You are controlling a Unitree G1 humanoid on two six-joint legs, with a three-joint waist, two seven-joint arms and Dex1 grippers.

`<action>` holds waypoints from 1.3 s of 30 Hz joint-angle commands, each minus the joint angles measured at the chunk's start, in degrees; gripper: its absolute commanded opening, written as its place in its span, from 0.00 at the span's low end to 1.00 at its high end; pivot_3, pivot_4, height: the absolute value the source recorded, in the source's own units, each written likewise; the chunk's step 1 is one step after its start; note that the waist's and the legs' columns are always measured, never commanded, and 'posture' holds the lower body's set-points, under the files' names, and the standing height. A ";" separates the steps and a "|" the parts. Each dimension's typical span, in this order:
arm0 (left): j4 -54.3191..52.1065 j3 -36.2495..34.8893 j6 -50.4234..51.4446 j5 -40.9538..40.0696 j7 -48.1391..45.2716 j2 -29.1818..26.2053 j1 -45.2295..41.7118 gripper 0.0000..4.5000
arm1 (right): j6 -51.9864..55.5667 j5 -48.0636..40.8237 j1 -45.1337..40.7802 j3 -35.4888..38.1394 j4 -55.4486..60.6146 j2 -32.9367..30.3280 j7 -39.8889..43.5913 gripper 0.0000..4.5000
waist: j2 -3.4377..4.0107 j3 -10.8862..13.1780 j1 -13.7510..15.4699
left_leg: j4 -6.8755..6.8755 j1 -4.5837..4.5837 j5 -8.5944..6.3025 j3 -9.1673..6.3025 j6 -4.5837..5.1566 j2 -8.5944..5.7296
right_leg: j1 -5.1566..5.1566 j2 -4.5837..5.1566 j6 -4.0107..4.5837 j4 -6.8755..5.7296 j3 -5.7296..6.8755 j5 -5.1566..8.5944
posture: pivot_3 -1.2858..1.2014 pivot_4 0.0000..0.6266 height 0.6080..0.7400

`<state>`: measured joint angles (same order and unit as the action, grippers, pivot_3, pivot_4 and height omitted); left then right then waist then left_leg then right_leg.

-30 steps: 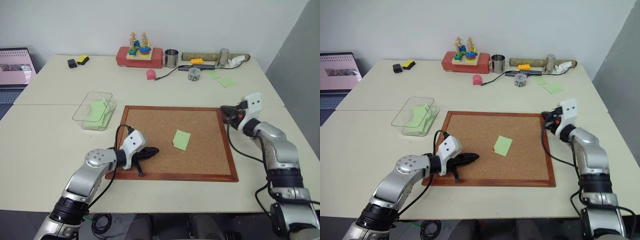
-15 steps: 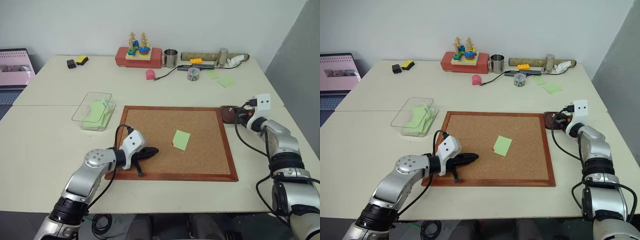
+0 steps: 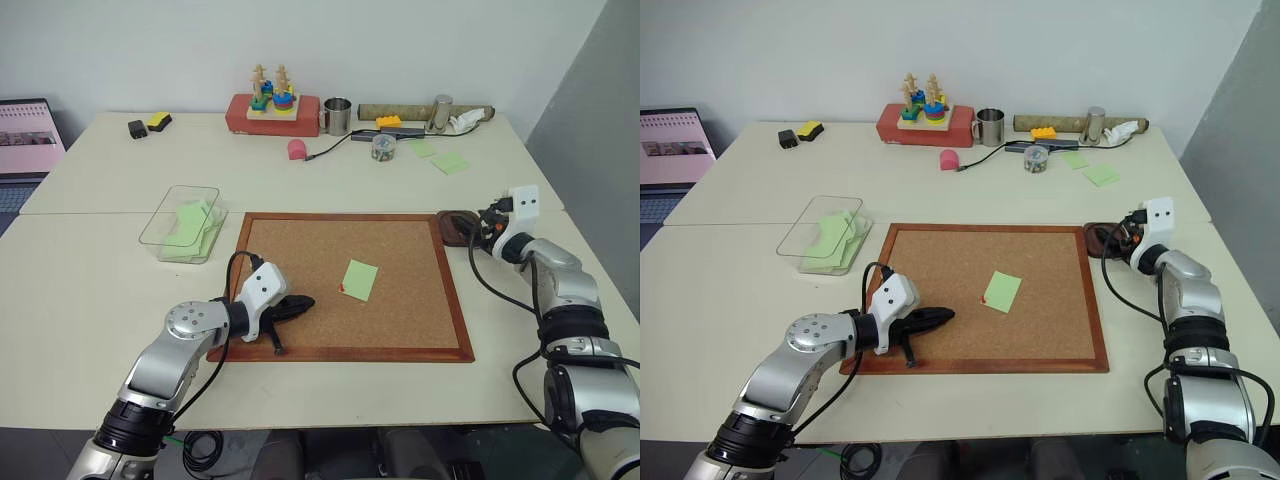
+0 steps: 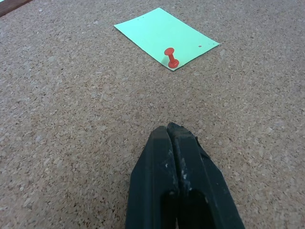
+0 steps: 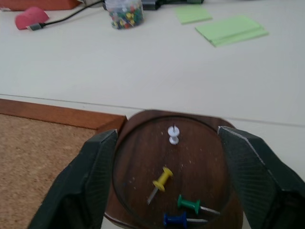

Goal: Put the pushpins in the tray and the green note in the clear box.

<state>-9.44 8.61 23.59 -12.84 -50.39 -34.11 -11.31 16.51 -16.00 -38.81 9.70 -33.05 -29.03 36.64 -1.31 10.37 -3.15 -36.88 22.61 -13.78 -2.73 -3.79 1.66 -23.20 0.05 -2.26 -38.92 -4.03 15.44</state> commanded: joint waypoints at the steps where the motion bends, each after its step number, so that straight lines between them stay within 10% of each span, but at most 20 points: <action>1: 0.38 1.93 2.25 1.02 -0.60 -1.21 2.01 0.00 | 8.04 -4.85 5.04 -3.23 16.76 -1.97 8.21 0.90 | 0.01 0.00 0.02 | 0.01 0.01 0.00 0.00 0.00 -0.01 | 0.00 0.00 0.00 0.00 0.00 0.00 | 0.52 0.24 1.00; 10: 0.66 2.10 2.11 0.96 -0.95 -1.58 1.80 0.00 | 13.58 -6.14 14.88 -15.62 41.19 -1.45 14.61 0.90 | 0.01 0.00 -0.10 | 0.00 -0.01 0.00 -0.05 0.00 0.00 | 0.00 -0.01 -0.27 -0.01 0.04 0.16 | 0.52 0.24 1.00; 27: -0.96 1.37 4.16 0.59 -0.09 -1.62 2.64 0.00 | 7.19 2.49 8.28 -24.97 24.93 12.58 10.60 0.90 | -0.01 -0.02 -0.06 | -0.02 0.01 0.00 -0.07 0.00 0.01 | -0.01 -0.01 -0.26 0.00 0.07 0.15 | 0.52 0.24 1.00; 39: -1.96 1.03 4.52 0.45 0.90 -1.65 3.18 0.00 | 4.42 4.61 7.32 -25.71 21.31 14.51 11.91 0.38 | -0.01 -0.02 -0.13 | -0.01 -0.01 0.00 -0.09 0.00 0.02 | -0.01 -0.01 -0.26 -0.03 0.07 0.15 | 0.52 0.24 1.00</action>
<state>-12.07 8.08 25.96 -13.02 -49.18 -35.04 -9.79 21.99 -11.94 -30.43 -15.88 -12.09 -14.84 48.01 -1.32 10.36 -3.29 -36.89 22.60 -13.79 -2.81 -3.79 1.68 -23.21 0.04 -2.51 -38.94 -3.96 15.59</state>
